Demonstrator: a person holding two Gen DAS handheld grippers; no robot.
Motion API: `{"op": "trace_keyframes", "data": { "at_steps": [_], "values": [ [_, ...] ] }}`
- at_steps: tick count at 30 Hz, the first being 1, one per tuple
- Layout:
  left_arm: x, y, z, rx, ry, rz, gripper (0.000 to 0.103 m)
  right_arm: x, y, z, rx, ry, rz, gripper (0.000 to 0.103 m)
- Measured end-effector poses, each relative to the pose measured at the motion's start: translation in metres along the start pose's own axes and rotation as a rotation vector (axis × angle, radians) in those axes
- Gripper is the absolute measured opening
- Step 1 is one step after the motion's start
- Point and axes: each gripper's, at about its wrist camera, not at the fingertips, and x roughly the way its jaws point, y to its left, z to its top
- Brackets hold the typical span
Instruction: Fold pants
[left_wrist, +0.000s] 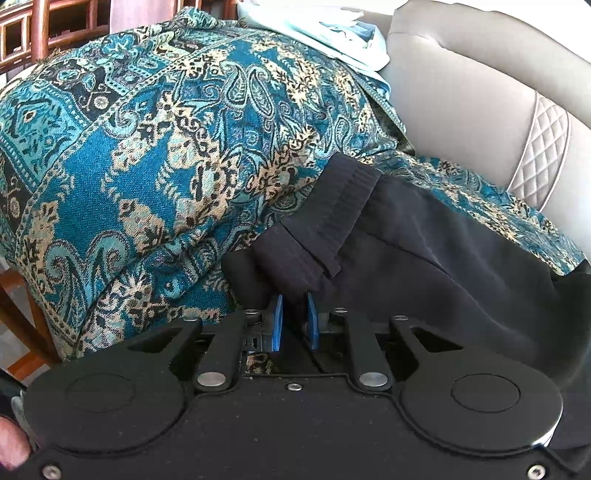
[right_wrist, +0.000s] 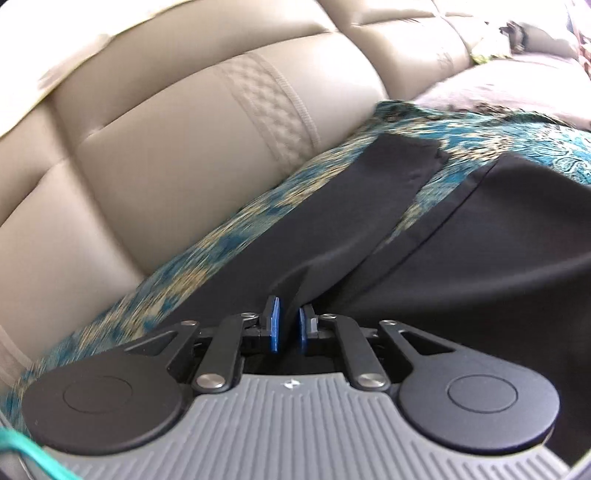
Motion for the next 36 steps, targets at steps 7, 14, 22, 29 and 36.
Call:
{"op": "trace_keyframes", "data": {
  "at_steps": [7, 14, 22, 29, 36],
  "values": [
    [0.001, -0.005, 0.003, -0.020, 0.024, 0.038, 0.017, 0.049, -0.052, 0.061, 0.188, 0.056, 0.016, 0.029],
    [0.002, -0.016, 0.003, -0.002, 0.027, 0.093, 0.017, 0.079, -0.084, 0.091, 0.273, 0.086, 0.078, 0.013],
    [0.004, -0.015, 0.005, -0.030, 0.043, 0.101, 0.018, 0.057, -0.091, 0.113, 0.269, -0.024, 0.158, 0.004],
    [0.005, -0.011, 0.010, -0.033, 0.062, 0.091, 0.018, 0.014, -0.108, 0.116, 0.322, -0.085, 0.107, 0.004],
    [0.006, -0.007, 0.017, 0.008, 0.108, 0.054, 0.018, -0.032, -0.148, 0.093, 0.307, -0.082, -0.059, 0.003]
  ]
}}
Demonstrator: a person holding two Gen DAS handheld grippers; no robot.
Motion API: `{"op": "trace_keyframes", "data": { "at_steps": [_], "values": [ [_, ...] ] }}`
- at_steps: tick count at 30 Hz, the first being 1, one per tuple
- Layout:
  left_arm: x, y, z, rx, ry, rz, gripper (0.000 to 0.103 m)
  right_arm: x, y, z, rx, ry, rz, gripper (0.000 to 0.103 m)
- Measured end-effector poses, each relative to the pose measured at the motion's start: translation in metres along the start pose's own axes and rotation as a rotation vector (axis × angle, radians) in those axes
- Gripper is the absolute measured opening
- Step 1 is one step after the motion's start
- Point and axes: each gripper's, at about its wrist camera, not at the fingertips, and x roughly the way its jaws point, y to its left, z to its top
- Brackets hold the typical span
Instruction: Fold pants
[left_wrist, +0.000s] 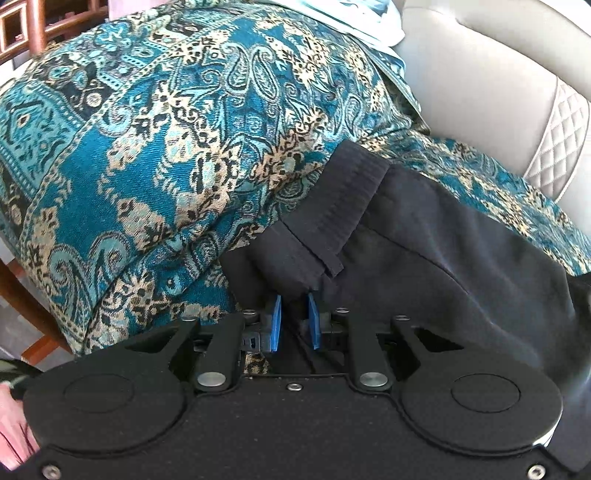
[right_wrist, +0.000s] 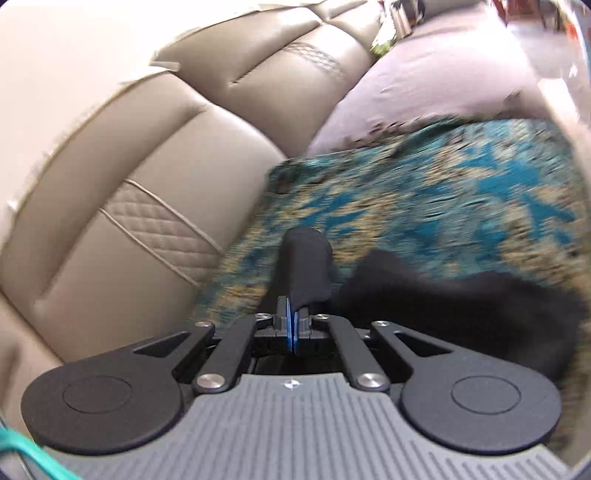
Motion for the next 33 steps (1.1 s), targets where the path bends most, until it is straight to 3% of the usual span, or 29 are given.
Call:
{"op": "trace_keyframes", "data": {
  "at_steps": [8, 13, 20, 27, 30, 33],
  "values": [
    [0.001, 0.001, 0.004, 0.072, 0.022, -0.027, 0.018, -0.049, -0.042, -0.021, -0.111, -0.027, -0.141, 0.003],
    [0.003, 0.001, 0.005, 0.091, 0.031, -0.032, 0.018, -0.065, -0.054, -0.032, -0.167, -0.038, -0.174, 0.004],
    [0.003, 0.000, 0.006, 0.127, 0.035, -0.033, 0.018, -0.048, -0.082, -0.022, -0.017, 0.024, -0.227, 0.006],
    [0.004, -0.002, 0.005, 0.146, 0.031, -0.022, 0.018, -0.059, -0.111, -0.005, 0.119, -0.104, -0.203, 0.009],
    [0.004, -0.002, 0.005, 0.147, 0.033, -0.019, 0.018, -0.065, -0.123, 0.004, 0.162, -0.170, -0.234, 0.012],
    [0.004, -0.003, 0.005, 0.154, 0.031, -0.015, 0.018, -0.069, -0.138, 0.015, 0.198, -0.165, -0.224, 0.014]
  ]
}}
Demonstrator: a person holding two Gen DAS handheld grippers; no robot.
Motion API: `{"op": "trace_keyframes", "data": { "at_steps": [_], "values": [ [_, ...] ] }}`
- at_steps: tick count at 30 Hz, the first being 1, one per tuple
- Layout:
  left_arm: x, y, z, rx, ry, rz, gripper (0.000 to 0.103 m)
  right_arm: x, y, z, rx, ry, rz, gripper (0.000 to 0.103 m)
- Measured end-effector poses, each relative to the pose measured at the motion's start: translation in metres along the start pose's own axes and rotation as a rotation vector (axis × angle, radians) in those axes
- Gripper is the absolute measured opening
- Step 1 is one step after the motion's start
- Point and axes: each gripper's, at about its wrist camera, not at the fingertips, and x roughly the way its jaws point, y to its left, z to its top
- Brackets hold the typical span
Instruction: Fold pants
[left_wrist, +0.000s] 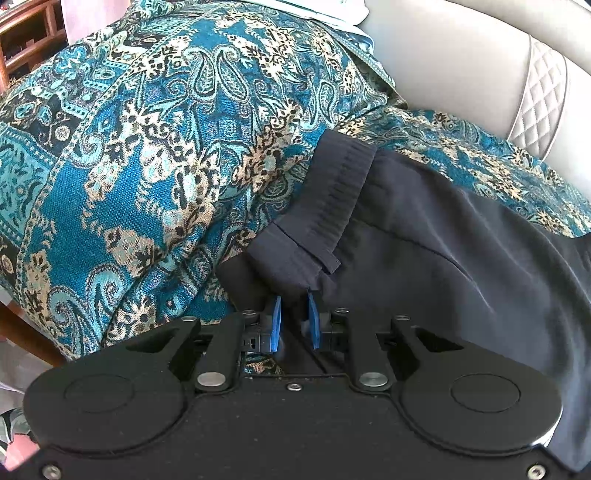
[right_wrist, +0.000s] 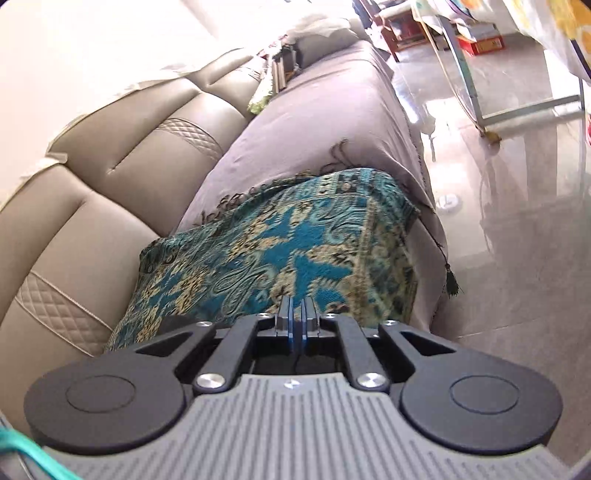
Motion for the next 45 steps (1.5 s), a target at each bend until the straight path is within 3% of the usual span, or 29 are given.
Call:
{"op": "trace_keyframes", "data": {
  "at_steps": [2, 5, 10, 14, 16, 17, 20, 25, 27, 29, 30, 31, 33, 36, 41, 45],
  "values": [
    [0.000, -0.001, -0.001, 0.008, -0.003, 0.006, 0.018, 0.002, -0.010, 0.004, 0.012, 0.049, 0.032, 0.016],
    [0.000, -0.002, -0.001, 0.017, -0.003, 0.012, 0.018, 0.010, -0.019, 0.004, 0.020, 0.155, 0.064, 0.036],
    [0.001, -0.002, 0.000, 0.020, 0.002, 0.015, 0.018, 0.034, -0.023, -0.004, 0.015, 0.279, 0.039, 0.038],
    [0.001, -0.002, 0.000, 0.021, -0.001, 0.017, 0.018, 0.033, -0.018, -0.005, 0.000, 0.273, 0.090, 0.039],
    [0.001, -0.003, 0.000, 0.025, -0.003, 0.020, 0.018, 0.033, -0.011, -0.007, -0.027, 0.290, 0.117, 0.032],
    [0.001, -0.003, -0.001, 0.027, -0.004, 0.022, 0.018, 0.034, -0.008, -0.008, -0.043, 0.287, 0.108, 0.018],
    [0.001, -0.003, -0.001, 0.032, -0.004, 0.023, 0.018, 0.034, 0.004, -0.008, -0.083, 0.230, 0.085, 0.015],
    [0.001, -0.003, -0.001, 0.031, -0.002, 0.020, 0.018, 0.005, 0.018, -0.006, -0.110, -0.027, 0.191, 0.016],
    [0.001, -0.003, -0.001, 0.032, -0.005, 0.020, 0.018, 0.010, 0.024, -0.009, -0.148, -0.049, 0.077, 0.011],
    [0.000, -0.002, -0.001, 0.034, -0.008, 0.015, 0.018, 0.017, 0.022, -0.010, -0.145, -0.075, -0.117, 0.017],
    [0.000, -0.002, -0.001, 0.034, -0.009, 0.013, 0.019, 0.018, 0.017, -0.008, -0.117, -0.080, -0.175, 0.018],
    [0.000, -0.002, -0.001, 0.035, -0.010, 0.010, 0.019, 0.017, 0.011, -0.005, -0.088, -0.077, -0.175, 0.019],
    [-0.001, -0.002, -0.002, 0.042, -0.015, 0.009, 0.019, 0.012, 0.010, -0.001, -0.090, -0.034, -0.023, 0.044],
    [-0.002, -0.006, -0.003, 0.059, -0.025, 0.017, 0.018, -0.002, 0.037, -0.011, -0.243, 0.028, 0.213, 0.068],
    [-0.004, -0.008, -0.005, 0.072, -0.040, 0.026, 0.019, -0.022, 0.120, -0.088, -0.598, 0.236, 0.520, 0.077],
    [-0.006, -0.006, -0.005, 0.069, -0.040, 0.020, 0.019, -0.051, 0.178, -0.177, -0.881, 0.331, 0.680, 0.084]
  ]
}}
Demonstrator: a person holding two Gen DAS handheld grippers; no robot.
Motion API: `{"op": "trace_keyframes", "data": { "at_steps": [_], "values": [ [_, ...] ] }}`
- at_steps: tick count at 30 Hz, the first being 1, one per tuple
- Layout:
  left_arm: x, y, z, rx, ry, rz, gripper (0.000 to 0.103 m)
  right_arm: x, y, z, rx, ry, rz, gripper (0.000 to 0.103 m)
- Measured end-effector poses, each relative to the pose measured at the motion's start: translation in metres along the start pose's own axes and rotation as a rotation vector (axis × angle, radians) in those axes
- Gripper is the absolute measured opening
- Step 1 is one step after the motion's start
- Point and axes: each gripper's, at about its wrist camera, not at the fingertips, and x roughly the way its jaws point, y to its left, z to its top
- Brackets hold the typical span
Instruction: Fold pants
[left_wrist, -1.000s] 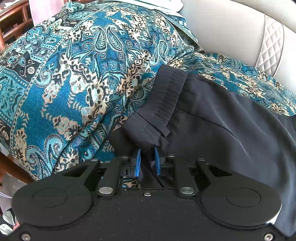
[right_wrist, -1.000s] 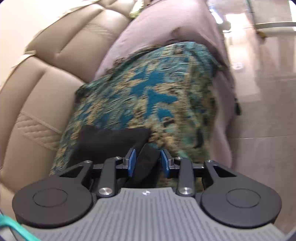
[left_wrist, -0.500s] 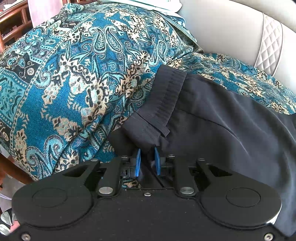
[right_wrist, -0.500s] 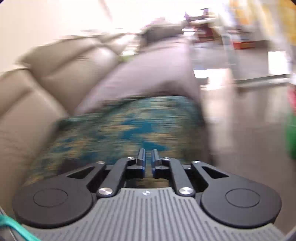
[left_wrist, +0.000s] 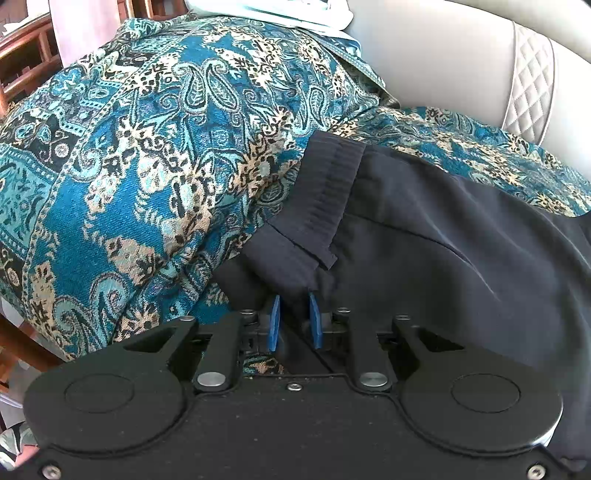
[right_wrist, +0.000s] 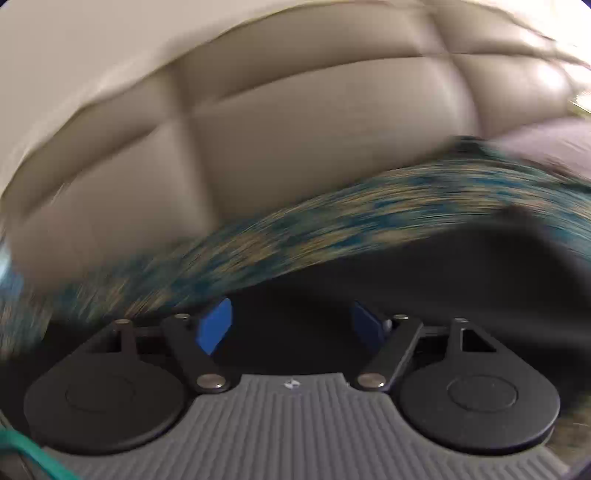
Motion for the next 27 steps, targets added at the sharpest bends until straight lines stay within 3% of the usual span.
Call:
{"op": "trace_keyframes", "data": {
  "at_steps": [3, 5, 7, 8, 10, 12, 14, 16, 20, 24, 27],
  "values": [
    [-0.001, 0.001, 0.000, 0.002, -0.003, -0.010, 0.019, 0.026, 0.046, -0.009, -0.180, 0.084, 0.021, 0.084],
    [-0.002, 0.001, -0.002, 0.012, -0.012, -0.015, 0.019, 0.041, 0.050, -0.008, -0.248, 0.118, -0.059, 0.084],
    [-0.003, 0.001, -0.004, 0.019, -0.023, -0.023, 0.019, 0.055, 0.039, -0.005, -0.247, 0.145, -0.204, 0.087],
    [-0.003, 0.001, -0.004, 0.021, -0.028, -0.027, 0.019, 0.060, 0.027, -0.001, -0.219, 0.133, -0.264, 0.101],
    [-0.004, 0.002, -0.005, 0.022, -0.037, -0.039, 0.019, 0.068, 0.000, 0.008, -0.132, 0.104, -0.438, 0.103],
    [-0.005, 0.003, -0.005, 0.026, -0.045, -0.052, 0.019, 0.068, -0.018, 0.015, -0.070, 0.062, -0.676, 0.102],
    [-0.006, 0.004, -0.006, 0.037, -0.053, -0.060, 0.019, 0.059, -0.013, 0.014, -0.093, 0.016, -0.734, 0.101],
    [-0.008, 0.003, -0.007, 0.049, -0.061, -0.065, 0.019, 0.049, 0.004, 0.012, -0.111, -0.031, -0.643, 0.101],
    [-0.009, 0.003, -0.009, 0.056, -0.073, -0.077, 0.019, 0.032, 0.063, -0.007, -0.139, -0.049, -0.322, 0.103],
    [-0.010, 0.004, -0.012, 0.058, -0.083, -0.085, 0.019, 0.039, 0.139, -0.032, -0.200, 0.001, -0.024, 0.103],
    [-0.010, 0.006, -0.013, 0.054, -0.086, -0.094, 0.019, 0.039, 0.200, -0.056, -0.236, 0.065, 0.143, 0.103]
  ]
}}
